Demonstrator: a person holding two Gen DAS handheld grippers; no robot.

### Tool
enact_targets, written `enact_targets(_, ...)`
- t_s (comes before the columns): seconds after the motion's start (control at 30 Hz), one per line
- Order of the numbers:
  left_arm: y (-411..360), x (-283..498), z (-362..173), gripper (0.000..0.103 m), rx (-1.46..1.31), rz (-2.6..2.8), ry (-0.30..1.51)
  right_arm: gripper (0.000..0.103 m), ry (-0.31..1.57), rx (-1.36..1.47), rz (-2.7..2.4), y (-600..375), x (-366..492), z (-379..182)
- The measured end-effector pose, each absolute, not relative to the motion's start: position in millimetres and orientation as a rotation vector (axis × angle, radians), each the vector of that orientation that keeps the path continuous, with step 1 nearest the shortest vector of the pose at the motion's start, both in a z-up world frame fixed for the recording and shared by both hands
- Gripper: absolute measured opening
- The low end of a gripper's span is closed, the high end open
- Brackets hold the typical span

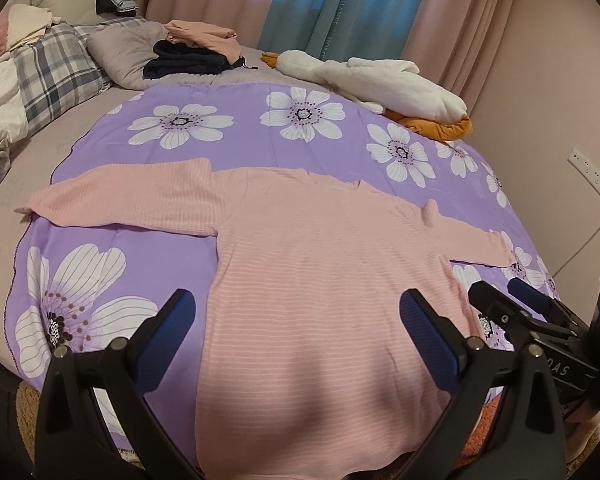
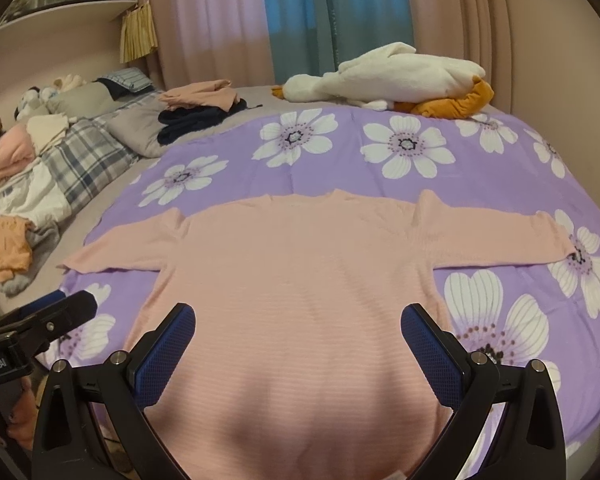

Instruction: Fold small clothes

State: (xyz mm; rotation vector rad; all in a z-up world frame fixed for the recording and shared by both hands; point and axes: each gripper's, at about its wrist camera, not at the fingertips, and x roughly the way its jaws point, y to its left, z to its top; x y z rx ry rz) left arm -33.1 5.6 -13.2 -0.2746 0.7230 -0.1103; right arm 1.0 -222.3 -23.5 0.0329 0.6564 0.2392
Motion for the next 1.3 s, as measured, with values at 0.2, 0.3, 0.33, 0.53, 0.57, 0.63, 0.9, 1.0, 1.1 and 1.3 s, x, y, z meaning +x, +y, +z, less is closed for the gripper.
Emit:
enact_targets(0.2,6.9,-33.2,-13.6,0.102,-0.278,-0.106,0.726,0.103,0.654,0.031,0.242,-221.6,1.3,-23.8)
enact_targets(0.3,7.0,-32.9,-14.3,0.102,-0.275,-0.108,0.729,0.103,0.654,0.032,0.240,-221.3,0.9,-24.2)
enact_targets(0.33,7.7,-32.4,-14.5,0.102,-0.274,-0.109,0.729,0.102,0.653,0.032,0.241,-220.8,0.8,-24.6)
enact_targets(0.53,6.8,-31.4,-17.4,0.102,-0.281,-0.126,0.738,0.103,0.668,0.055,0.247,-222.6,2.2,-25.8)
enact_targets(0.57,6.3,-31.2,-17.5,0.102,-0.279,-0.126,0.739,0.103,0.671,0.062,0.250,-223.3,2.1,-26.3)
enact_targets(0.63,6.1,-30.7,-17.6,0.102,-0.278,-0.124,0.741,0.103,0.671,0.066,0.247,-223.8,1.7,-26.6)
enact_targets(0.9,4.4,-29.8,-21.3,0.101,-0.278,-0.124,0.755,0.103,0.681,0.074,0.244,-224.7,1.1,-29.3)
enact_targets(1.0,3.3,-30.8,-21.4,0.101,-0.276,-0.126,0.753,0.103,0.680,0.071,0.241,-224.4,0.1,-29.0)
enact_targets(1.1,2.4,-31.3,-21.5,0.101,-0.279,-0.125,0.757,0.102,0.678,0.077,0.243,-225.2,-1.0,-28.2)
enact_targets(1.3,0.4,-32.3,-20.0,0.101,-0.279,-0.125,0.757,0.102,0.678,0.079,0.235,-227.6,-0.8,-27.5)
